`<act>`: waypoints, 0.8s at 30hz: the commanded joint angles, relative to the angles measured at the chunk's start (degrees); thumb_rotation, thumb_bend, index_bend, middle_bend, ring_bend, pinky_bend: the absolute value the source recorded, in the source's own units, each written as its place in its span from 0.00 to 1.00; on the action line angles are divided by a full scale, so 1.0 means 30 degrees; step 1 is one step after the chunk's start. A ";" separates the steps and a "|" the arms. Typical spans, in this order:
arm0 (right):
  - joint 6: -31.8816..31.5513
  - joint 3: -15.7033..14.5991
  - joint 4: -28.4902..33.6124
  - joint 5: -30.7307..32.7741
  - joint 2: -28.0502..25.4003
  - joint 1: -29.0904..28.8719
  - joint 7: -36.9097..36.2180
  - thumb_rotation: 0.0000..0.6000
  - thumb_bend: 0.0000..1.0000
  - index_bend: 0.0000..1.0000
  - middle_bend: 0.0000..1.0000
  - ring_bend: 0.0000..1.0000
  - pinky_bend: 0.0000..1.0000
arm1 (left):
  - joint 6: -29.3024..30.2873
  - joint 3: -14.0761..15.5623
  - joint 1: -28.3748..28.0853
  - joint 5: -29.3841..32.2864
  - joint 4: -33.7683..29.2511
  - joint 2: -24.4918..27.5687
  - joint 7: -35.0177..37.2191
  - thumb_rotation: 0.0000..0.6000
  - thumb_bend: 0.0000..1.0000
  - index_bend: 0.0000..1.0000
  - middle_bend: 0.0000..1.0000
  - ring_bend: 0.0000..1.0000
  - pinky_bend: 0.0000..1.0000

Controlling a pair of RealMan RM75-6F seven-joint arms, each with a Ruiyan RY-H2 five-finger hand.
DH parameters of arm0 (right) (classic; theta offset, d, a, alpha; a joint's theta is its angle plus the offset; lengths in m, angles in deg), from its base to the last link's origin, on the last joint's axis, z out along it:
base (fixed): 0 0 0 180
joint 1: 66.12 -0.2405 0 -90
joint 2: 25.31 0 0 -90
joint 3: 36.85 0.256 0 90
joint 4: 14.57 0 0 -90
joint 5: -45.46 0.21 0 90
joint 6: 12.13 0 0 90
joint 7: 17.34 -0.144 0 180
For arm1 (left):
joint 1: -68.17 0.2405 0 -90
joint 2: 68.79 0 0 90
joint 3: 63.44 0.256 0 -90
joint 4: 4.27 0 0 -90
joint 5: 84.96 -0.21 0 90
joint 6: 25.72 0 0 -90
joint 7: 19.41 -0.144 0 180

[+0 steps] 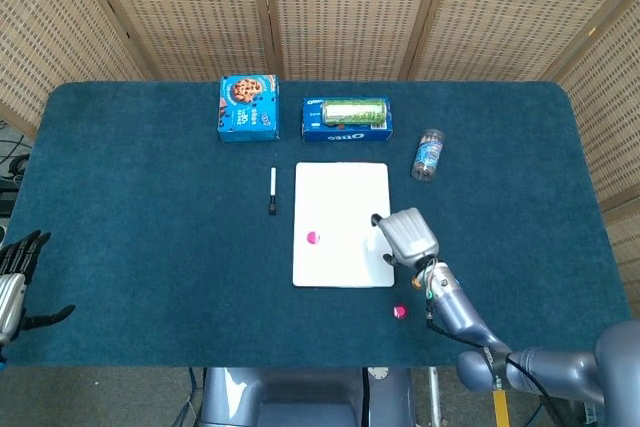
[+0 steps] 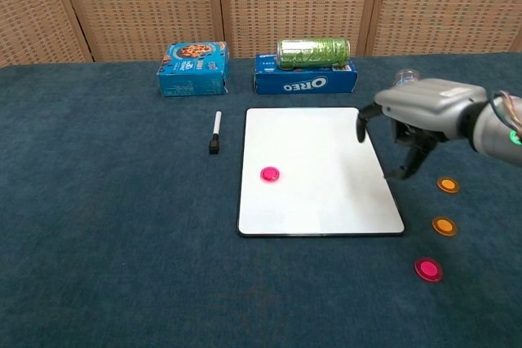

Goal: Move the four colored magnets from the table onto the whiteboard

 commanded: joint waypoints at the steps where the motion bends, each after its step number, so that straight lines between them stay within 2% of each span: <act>1: -0.0120 -0.1164 -0.1463 -0.1724 0.0033 0.1427 -0.1382 1.00 0.26 0.34 1.00 1.00 1.00 | 0.0099 0.0030 0.0038 -0.0089 -0.0084 0.0033 -0.0015 1.00 0.00 0.00 0.00 0.00 0.00; 5: -0.0080 -0.1318 -0.2548 -0.2582 0.0238 0.2136 -0.2220 1.00 0.26 0.35 1.00 1.00 1.00 | 0.0127 0.0086 0.0029 -0.0194 -0.0186 0.0024 -0.0197 1.00 0.00 0.00 0.00 0.00 0.00; 13: 0.0601 -0.0812 -0.4105 -0.3062 0.0297 0.2768 -0.2959 1.00 0.26 0.35 1.00 0.99 1.00 | 0.0192 0.0096 0.0055 -0.0165 -0.0263 -0.0005 -0.0342 1.00 0.00 0.00 0.00 0.00 0.00; 15: 0.0643 -0.0846 -0.4258 -0.3493 0.0200 0.2961 -0.3186 1.00 0.26 0.35 0.96 0.93 1.00 | 0.0171 0.0086 0.0043 -0.0139 -0.0259 -0.0008 -0.0333 1.00 0.00 0.00 0.00 0.00 0.00; 16: 0.0677 -0.0887 -0.4276 -0.3650 0.0117 0.3049 -0.3235 1.00 0.26 0.35 0.92 0.89 1.00 | 0.0163 0.0089 0.0044 -0.0129 -0.0250 -0.0010 -0.0327 1.00 0.00 0.00 0.00 0.00 0.00; 17: 0.0773 -0.0937 -0.4226 -0.3759 -0.0009 0.3123 -0.3256 1.00 0.26 0.35 0.84 0.81 0.94 | 0.0156 0.0090 0.0042 -0.0126 -0.0247 -0.0008 -0.0319 1.00 0.00 0.00 0.00 0.00 0.00; 19: 0.1000 -0.1064 -0.4057 -0.3825 -0.0406 0.3250 -0.2868 1.00 0.23 0.34 0.63 0.57 0.68 | 0.0131 0.0087 0.0033 -0.0104 -0.0234 -0.0006 -0.0297 1.00 0.00 0.00 0.00 0.00 0.00; 20: 0.0915 -0.1075 -0.4019 -0.3894 -0.0530 0.3314 -0.2596 1.00 0.21 0.33 0.47 0.40 0.50 | 0.0127 0.0089 0.0032 -0.0106 -0.0225 -0.0008 -0.0288 1.00 0.00 0.00 0.00 0.00 0.00; 21: 0.0821 -0.1044 -0.3960 -0.3932 -0.0604 0.3395 -0.2422 1.00 0.20 0.32 0.34 0.24 0.41 | 0.0128 0.0087 0.0031 -0.0105 -0.0221 -0.0006 -0.0277 1.00 0.00 0.00 0.00 0.00 0.00; 23: 0.0729 -0.0917 -0.3707 -0.3944 -0.0837 0.3624 -0.2464 1.00 0.18 0.32 0.19 0.10 0.36 | 0.0145 0.0084 0.0039 -0.0107 -0.0218 0.0002 -0.0241 1.00 0.00 0.00 0.00 0.00 0.00; 24: 0.0731 -0.0818 -0.3567 -0.3959 -0.0997 0.3736 -0.2637 1.00 0.18 0.32 0.15 0.06 0.34 | 0.0147 0.0079 0.0035 -0.0104 -0.0211 0.0000 -0.0243 1.00 0.00 0.00 0.00 0.00 0.00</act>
